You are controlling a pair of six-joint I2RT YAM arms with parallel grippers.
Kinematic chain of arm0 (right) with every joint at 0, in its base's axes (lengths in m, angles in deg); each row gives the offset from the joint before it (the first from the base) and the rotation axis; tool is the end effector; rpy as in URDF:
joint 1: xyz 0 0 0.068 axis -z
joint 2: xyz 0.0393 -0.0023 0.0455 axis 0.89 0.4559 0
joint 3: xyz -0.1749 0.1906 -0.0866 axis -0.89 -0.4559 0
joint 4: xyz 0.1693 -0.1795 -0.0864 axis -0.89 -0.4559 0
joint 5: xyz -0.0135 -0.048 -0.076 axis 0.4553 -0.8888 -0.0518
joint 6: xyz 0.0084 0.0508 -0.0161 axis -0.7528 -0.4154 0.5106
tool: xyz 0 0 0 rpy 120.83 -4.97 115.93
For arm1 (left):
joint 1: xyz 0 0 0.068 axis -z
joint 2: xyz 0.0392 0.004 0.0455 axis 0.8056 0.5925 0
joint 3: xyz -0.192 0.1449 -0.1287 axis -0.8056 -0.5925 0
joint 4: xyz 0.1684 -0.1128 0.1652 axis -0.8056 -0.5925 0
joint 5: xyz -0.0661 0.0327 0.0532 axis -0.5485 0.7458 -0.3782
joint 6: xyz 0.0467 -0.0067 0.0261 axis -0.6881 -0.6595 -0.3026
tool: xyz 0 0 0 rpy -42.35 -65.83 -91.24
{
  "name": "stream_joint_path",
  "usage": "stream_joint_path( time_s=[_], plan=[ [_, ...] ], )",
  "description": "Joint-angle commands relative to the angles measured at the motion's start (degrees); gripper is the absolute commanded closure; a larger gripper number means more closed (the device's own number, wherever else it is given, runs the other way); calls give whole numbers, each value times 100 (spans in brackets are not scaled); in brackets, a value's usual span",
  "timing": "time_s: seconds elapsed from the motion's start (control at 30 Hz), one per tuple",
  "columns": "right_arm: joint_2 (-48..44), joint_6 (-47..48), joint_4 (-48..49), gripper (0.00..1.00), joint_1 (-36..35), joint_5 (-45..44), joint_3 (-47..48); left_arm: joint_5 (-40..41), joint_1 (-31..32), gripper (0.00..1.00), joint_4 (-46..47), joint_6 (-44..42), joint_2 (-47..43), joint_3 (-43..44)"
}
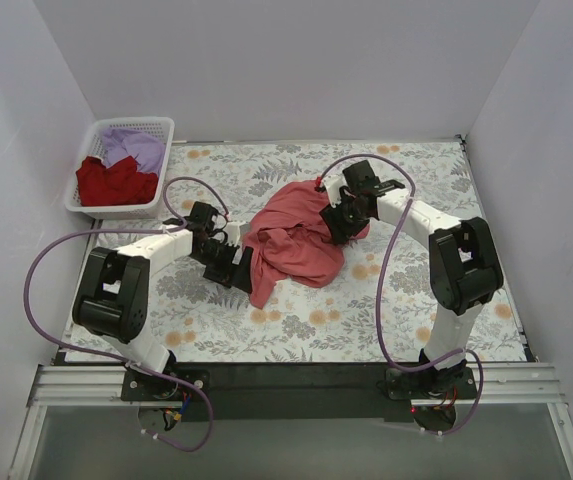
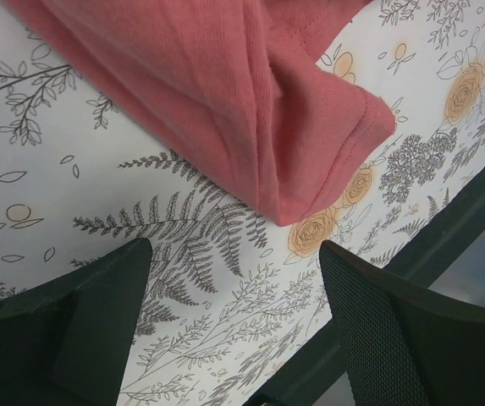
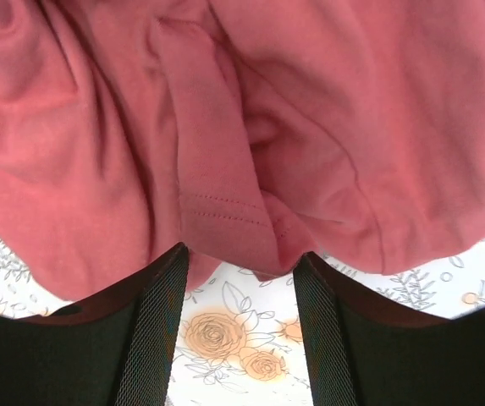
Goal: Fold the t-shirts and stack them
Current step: Flatten the tshirt out
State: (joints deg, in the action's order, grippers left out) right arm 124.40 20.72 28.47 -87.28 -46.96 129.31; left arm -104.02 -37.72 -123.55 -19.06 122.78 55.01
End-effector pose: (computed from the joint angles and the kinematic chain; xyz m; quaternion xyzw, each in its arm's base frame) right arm 0.3501 0.1673 0.2085 -0.3762 0.8831 0.1168 0.2550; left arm 0.2652 -0.0959 0.1610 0.0960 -0.9498 0.2964 0.0288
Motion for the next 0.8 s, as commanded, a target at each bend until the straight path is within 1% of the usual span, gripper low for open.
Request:
stream_joint_path(
  time_s=[0.0,0.03,0.1,0.13,0.17,0.23,0.27,0.3,0.37,0.4,0.43,0.5,0.53,0.57,0.6,0.63,0.7,0.77],
  plan=[
    [-5,94,283,41,-56,-560,327,164,189,21,148,98,123,29],
    [21,103,318,39,-64,-657,345,172,242,21,183,99,149,12],
    [48,164,319,32,-73,-816,423,286,295,20,192,116,167,29],
    [31,182,319,24,-82,-860,450,295,304,20,200,134,193,29],
    [13,200,345,20,-91,-895,459,391,330,20,244,177,263,29],
    [-5,208,468,18,-152,-1061,476,689,357,24,384,257,395,125],
    [4,235,494,18,-170,-1080,503,761,357,31,411,292,500,178],
    [30,270,503,18,-187,-1063,520,840,357,37,437,301,571,300],
    [118,358,556,19,-223,-1054,556,971,357,54,403,336,729,512],
    [179,419,582,22,-249,-1010,573,1042,357,62,403,345,756,626],
    [241,437,609,26,-258,-975,591,1104,348,66,394,353,756,714],
    [329,463,679,38,-258,-913,661,1227,269,80,394,380,747,837],
    [355,490,688,42,-249,-904,679,1245,164,87,385,380,730,907],
    [356,516,688,50,-258,-913,687,1245,163,87,385,380,730,952],
    [356,551,688,56,-258,-913,696,1314,42,92,385,380,721,995],
    [312,569,688,73,-249,-930,696,1341,-29,99,385,336,703,1039],
    [216,587,697,98,-214,-983,644,1446,-248,100,315,231,703,1320],
    [-56,604,697,99,-126,-966,565,1473,-398,100,148,3,712,1740]
  ],
)
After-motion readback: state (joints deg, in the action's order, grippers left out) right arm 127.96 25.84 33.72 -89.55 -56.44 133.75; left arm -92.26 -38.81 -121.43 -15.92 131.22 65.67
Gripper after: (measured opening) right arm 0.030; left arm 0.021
